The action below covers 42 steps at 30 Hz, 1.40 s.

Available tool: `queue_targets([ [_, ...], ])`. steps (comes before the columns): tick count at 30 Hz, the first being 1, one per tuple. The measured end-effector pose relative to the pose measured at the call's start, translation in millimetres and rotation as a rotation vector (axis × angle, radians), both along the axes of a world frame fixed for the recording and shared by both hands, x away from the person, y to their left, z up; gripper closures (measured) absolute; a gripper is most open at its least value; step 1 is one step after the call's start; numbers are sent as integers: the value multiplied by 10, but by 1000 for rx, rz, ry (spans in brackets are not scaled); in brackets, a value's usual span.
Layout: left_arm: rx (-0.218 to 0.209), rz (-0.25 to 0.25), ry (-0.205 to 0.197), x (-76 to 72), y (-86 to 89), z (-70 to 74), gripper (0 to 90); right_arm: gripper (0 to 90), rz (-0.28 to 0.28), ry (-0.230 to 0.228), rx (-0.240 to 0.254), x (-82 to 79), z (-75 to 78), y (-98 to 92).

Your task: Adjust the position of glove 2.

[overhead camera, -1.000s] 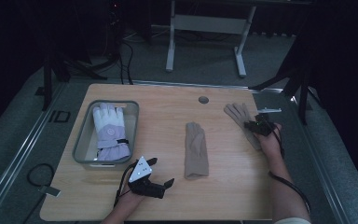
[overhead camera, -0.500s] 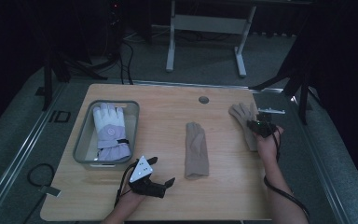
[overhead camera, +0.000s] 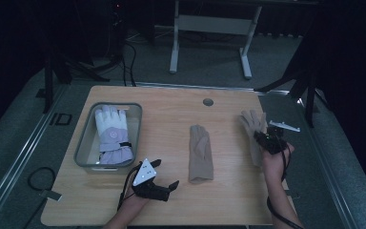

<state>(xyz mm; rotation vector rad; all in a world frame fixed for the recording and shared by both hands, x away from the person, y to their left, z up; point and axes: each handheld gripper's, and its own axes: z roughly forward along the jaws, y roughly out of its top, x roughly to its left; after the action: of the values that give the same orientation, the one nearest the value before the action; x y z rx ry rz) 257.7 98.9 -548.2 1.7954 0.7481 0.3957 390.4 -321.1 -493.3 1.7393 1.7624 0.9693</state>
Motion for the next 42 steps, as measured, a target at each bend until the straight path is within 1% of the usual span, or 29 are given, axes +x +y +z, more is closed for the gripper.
queue_targets([
  [2, 0, 0, -4, 3, 1, 1, 0, 787, -11, 5, 4, -73, -52, 35],
  [5, -5, -1, -6, 0, 1, 9, 0, 784, -19, 36, 9, -153, -166, 81],
  [6, -3, -1, -8, -1, 0, 10, 0, 782, -12, 54, 6, -161, -212, 98],
  [9, -4, -3, -7, 2, 0, 12, 0, 775, -10, 85, -22, -168, -334, 137],
  [12, -8, -5, -9, 1, 0, 13, 0, 764, -11, 97, -30, -156, -421, 139],
  [13, -5, -6, -6, 2, 0, 12, 0, 757, -14, 102, -20, -155, -447, 142],
  [14, -6, -7, -7, 1, -1, 10, 0, 747, -12, 103, -31, -155, -471, 150],
  [16, -5, -9, -4, 0, -4, 9, 0, 719, -4, 103, -35, -157, -508, 172],
  [18, -4, -11, -6, -5, -5, 9, 0, 705, -6, 90, -36, -170, -517, 175],
  [19, -4, -11, -6, -5, -5, 9, 0, 692, -4, 90, -26, -171, -515, 169],
  [21, -2, -10, -3, -7, -4, 10, 0, 680, -1, 88, -24, -173, -505, 159],
  [22, -8, -12, -2, -8, -1, 9, 0, 627, 1, 73, -15, -181, -470, 134],
  [23, -8, -13, -2, -8, 0, 9, 0, 595, 6, 63, -4, -187, -440, 105],
  [25, -5, -15, -3, -5, 0, 8, 0, 507, 7, 32, -3, -201, -386, 43],
  [26, -6, -17, -1, -4, 0, 7, 0, 475, 24, 32, 4, -199, -359, 8],
  [27, -7, -18, 1, -4, -3, 4, 0, 463, 26, 28, 9, -202, -337, -15],
  [28, -4, -19, 2, -4, -7, 2, 0, 423, 34, 16, 7, -206, -302, -53],
  [29, -4, -20, 2, -6, -9, 0, 0, 379, 51, 22, 6, -200, -279, -79],
  [31, -4, -24, 3, -6, -15, -2, 0, 324, 80, 11, 18, -197, -233, -127],
  [32, -3, -25, 2, -7, -16, -2, 0, 275, 102, 32, 12, -193, -214, -134],
  [33, -5, -26, 3, -8, -17, -2, 0, 225, 132, 36, 11, -188, -202, -141],
  [34, -5, -26, 4, -7, -18, -2, 0, 232, 151, 33, 1, -192, -189, -141],
  [35, -4, -25, 3, -7, -19, -3, 0, 211, 170, 40, -12, -193, -183, -137],
  [36, -5, -26, 4, -7, -19, -4, 0, 219, 200, 39, -2, -189, -179, -138],
  [37, -7, -27, 6, -7, -18, -4, 0, 264, 238, 32, 4, -190, -173, -142],
  [39, -6, -25, 6, -9, -18, -3, 0, 365, 270, 28, -49, -184, -171, -144],
  [40, -7, -26, 5, -10, -17, -2, 0, 418, 311, 20, -46, -173, -168, -162],
  [41, -4, -25, 5, -10, -17, 0, 0, 434, 320, 20, -51, -157, -168, -178],
  [42, -3, -26, 4, -11, -16, 1, 0, 496, 332, 23, -72, -139, -169, -192],
])
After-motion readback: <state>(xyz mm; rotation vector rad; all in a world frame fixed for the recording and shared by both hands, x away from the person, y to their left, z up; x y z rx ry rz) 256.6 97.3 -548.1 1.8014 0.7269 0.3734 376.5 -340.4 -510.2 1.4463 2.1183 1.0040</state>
